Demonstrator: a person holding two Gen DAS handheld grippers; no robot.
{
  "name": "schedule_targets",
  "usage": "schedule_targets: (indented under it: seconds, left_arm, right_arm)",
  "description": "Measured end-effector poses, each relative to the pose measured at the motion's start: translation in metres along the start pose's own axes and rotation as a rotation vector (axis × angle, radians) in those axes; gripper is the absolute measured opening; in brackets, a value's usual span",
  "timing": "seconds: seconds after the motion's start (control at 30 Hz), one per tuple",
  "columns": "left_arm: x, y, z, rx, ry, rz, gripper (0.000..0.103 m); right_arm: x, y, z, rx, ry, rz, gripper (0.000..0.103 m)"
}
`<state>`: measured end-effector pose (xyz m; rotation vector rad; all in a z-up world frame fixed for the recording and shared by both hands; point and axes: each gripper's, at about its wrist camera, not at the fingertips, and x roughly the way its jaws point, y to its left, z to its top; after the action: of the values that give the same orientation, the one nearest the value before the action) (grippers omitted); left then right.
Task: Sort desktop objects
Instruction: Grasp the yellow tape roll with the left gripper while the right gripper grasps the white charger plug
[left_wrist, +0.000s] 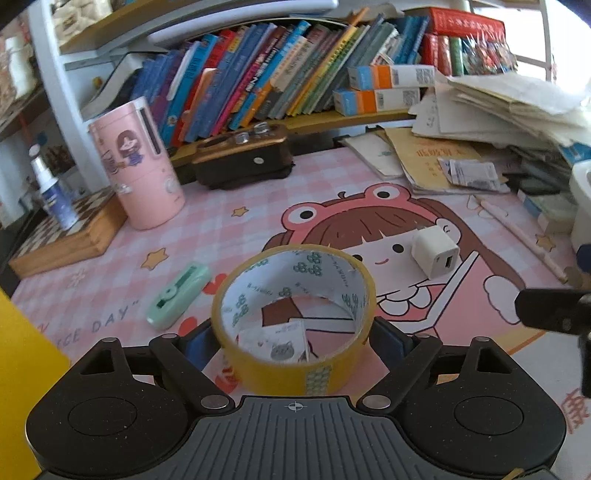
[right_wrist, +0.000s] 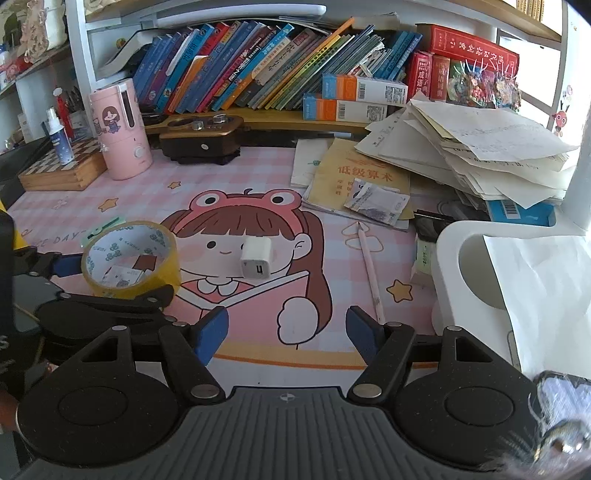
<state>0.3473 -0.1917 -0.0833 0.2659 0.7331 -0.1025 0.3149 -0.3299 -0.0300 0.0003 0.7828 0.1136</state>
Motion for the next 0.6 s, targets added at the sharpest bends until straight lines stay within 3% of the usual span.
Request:
schedule_targets:
  seconds: [0.37,0.6]
  left_arm:
    - [0.009,-0.006,0.004,-0.003,-0.021,0.066,0.089]
    - [0.001,0.006,0.006,-0.020,-0.008,0.029,0.088]
  right_arm:
    - [0.018,-0.004,0.009,0.034,0.011,-0.012,0.067]
    - [0.020,-0.001,0.018,0.005,-0.007,0.009,0.067]
